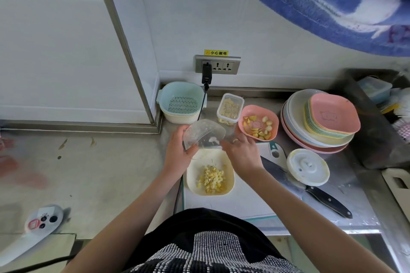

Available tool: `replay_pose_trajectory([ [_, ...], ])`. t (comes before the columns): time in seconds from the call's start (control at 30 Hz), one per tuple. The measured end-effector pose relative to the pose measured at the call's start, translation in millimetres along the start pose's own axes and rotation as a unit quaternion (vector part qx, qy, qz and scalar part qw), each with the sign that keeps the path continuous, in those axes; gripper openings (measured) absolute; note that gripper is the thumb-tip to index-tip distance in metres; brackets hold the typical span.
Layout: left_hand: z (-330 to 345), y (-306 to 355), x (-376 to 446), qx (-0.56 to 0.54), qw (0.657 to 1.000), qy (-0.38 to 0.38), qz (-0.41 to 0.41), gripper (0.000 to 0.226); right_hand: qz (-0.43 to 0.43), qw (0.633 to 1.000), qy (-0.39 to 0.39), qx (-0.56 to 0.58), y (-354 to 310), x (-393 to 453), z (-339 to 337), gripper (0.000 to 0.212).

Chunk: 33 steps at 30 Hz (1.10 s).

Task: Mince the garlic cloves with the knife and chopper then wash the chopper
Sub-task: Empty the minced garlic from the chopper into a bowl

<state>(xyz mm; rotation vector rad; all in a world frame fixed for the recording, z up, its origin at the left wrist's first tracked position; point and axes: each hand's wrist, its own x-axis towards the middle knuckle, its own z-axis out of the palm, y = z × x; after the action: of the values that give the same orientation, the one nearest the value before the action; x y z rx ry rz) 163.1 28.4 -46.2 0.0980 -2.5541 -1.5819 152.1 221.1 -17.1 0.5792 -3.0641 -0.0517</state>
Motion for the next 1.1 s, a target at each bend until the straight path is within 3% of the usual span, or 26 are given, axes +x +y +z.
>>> replay_pose_trajectory([
  [0.1, -3, -1, 2, -0.003, 1.0, 0.028, -0.01, 0.053, -0.036, 0.998, -0.042, -0.025, -2, -23, 12, 0.033],
  [0.3, 1, -1, -4, 0.002, 1.0, 0.0, -0.01, 0.055, 0.018, 0.999, 0.045, -0.006, -7, -8, 0, 0.042],
  [0.53, -3, 0, -3, 0.011, 1.0, 0.009, 0.006, 0.051, -0.011, 1.0, 0.006, -0.007, -12, -18, 0, 0.044],
  [0.63, -7, -3, -3, 0.018, 1.0, 0.019, 0.005, 0.05, -0.018, 0.997, -0.066, -0.022, -14, -36, 11, 0.045],
  [0.83, -6, 1, -3, 0.032, 0.999, 0.011, 0.021, 0.048, 0.018, 1.0, 0.009, 0.0, -24, -5, -6, 0.055],
  [1.0, -6, 0, -4, -0.002, 0.999, 0.018, -0.028, 0.043, 0.001, 0.998, -0.06, 0.007, -18, -17, 9, 0.033],
  [1.1, -7, 1, -7, -0.055, 0.993, 0.022, -0.106, 0.037, 0.008, 0.998, -0.046, 0.048, -20, -23, -4, 0.019],
])
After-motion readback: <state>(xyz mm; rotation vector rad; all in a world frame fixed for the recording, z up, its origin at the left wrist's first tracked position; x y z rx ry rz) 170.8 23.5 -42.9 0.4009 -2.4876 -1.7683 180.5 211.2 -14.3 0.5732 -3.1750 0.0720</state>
